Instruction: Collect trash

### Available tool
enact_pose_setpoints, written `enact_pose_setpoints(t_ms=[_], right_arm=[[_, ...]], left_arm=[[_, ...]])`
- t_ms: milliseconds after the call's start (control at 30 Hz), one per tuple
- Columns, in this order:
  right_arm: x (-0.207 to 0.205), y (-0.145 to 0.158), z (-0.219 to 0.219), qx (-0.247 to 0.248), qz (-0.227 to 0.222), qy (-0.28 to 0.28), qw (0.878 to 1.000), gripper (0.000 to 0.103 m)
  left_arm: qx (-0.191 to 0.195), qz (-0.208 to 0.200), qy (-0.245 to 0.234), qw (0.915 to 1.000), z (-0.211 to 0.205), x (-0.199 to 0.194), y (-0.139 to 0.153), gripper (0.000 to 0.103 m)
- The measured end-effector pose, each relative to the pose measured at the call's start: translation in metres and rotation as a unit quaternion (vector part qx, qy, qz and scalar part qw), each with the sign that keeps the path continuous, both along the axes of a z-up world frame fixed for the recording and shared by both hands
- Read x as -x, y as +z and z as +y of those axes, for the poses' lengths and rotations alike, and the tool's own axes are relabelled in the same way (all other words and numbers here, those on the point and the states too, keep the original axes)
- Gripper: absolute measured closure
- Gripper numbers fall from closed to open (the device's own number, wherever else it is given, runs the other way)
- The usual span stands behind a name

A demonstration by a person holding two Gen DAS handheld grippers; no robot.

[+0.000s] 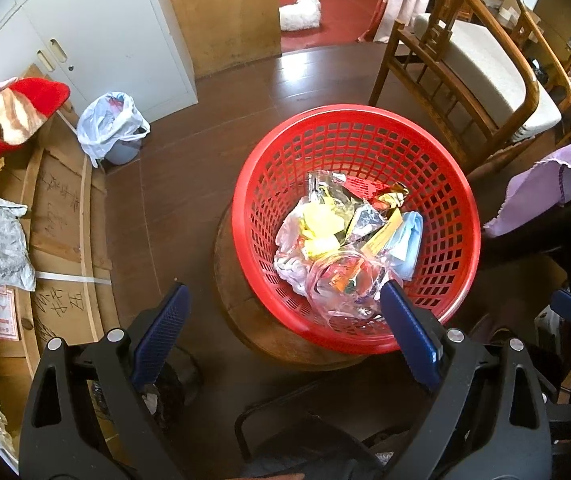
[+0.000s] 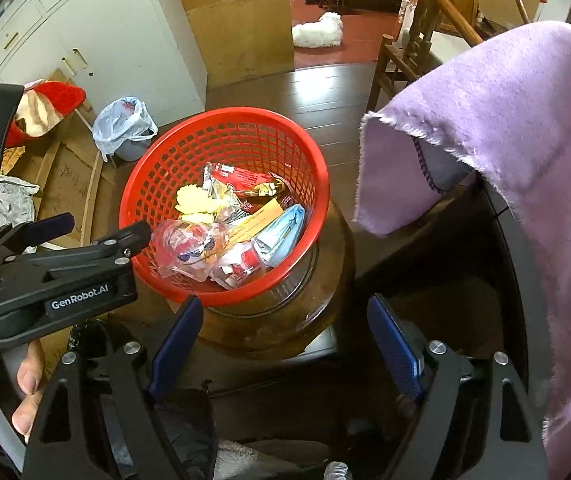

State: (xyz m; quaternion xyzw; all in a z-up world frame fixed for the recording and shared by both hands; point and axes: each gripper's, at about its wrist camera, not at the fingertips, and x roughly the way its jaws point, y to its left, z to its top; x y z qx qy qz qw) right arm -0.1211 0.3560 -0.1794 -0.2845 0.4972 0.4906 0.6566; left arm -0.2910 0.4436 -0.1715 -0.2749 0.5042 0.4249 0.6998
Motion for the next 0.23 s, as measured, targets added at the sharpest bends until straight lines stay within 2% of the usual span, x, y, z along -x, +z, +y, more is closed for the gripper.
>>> enact_pose_setpoints(t_ms=[233], right_arm=[[-0.0020,-0.0018,0.0001,0.004,0.003,-0.003,1.000,0.017]], left_arm=[[-0.007,0.004,-0.007,0.9999,-0.0027,-0.0019,0.0013,0.011]])
